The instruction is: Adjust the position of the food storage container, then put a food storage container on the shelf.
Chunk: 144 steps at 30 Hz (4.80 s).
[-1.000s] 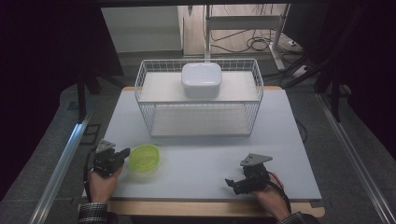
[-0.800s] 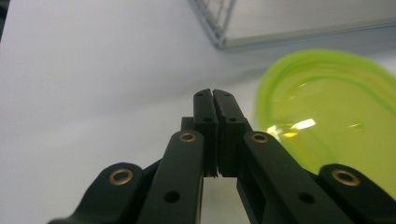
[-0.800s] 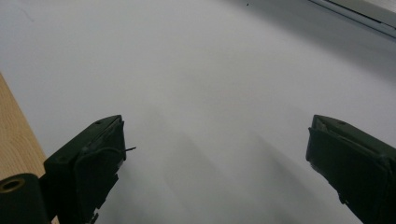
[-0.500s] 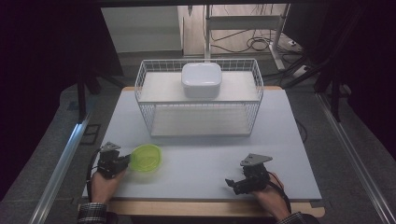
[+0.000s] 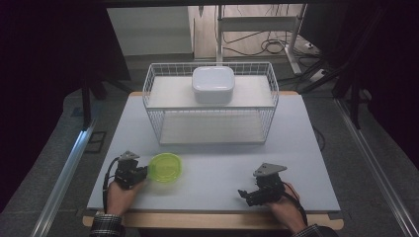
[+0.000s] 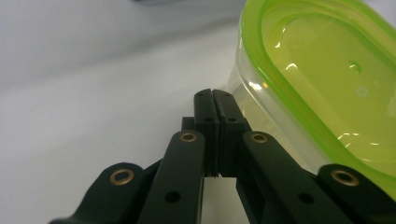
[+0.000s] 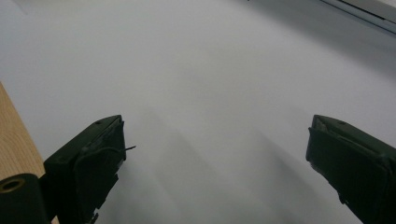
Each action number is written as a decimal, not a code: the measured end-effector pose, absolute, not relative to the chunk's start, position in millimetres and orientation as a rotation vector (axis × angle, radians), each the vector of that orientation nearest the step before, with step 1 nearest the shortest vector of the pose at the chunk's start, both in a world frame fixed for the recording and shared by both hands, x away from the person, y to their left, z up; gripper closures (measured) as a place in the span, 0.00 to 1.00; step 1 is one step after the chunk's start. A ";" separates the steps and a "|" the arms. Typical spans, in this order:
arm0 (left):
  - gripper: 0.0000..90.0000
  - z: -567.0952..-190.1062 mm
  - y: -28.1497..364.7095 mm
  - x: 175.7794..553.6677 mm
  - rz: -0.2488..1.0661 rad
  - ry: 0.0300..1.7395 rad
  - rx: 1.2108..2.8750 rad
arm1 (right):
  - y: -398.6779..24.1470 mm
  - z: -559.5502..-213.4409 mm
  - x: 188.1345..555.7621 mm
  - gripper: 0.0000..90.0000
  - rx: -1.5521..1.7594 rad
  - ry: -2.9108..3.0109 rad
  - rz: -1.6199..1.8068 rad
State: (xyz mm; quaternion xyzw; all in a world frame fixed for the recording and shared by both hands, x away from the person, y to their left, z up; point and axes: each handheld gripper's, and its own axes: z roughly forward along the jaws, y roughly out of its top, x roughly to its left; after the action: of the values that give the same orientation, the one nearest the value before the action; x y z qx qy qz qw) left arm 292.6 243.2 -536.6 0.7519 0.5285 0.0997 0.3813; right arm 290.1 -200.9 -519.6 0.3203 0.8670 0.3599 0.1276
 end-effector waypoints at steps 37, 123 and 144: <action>0.98 -531.8 174.4 268.8 0.167 1.155 2.082 | -200.6 -520.1 289.9 0.05 0.924 2.521 1.032; 0.04 -530.9 173.0 238.3 0.419 0.938 2.103 | -184.7 -486.5 302.9 0.26 1.157 2.523 1.292; 0.04 -532.0 171.1 238.2 0.441 0.923 2.140 | -149.6 -496.6 355.8 0.68 1.458 2.635 1.425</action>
State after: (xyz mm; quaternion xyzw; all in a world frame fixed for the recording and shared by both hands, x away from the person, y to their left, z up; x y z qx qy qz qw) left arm 238.2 171.1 -532.0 0.8362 0.3606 0.1722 0.3756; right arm 355.8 -149.6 -496.6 0.4358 0.7873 0.4258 -0.0949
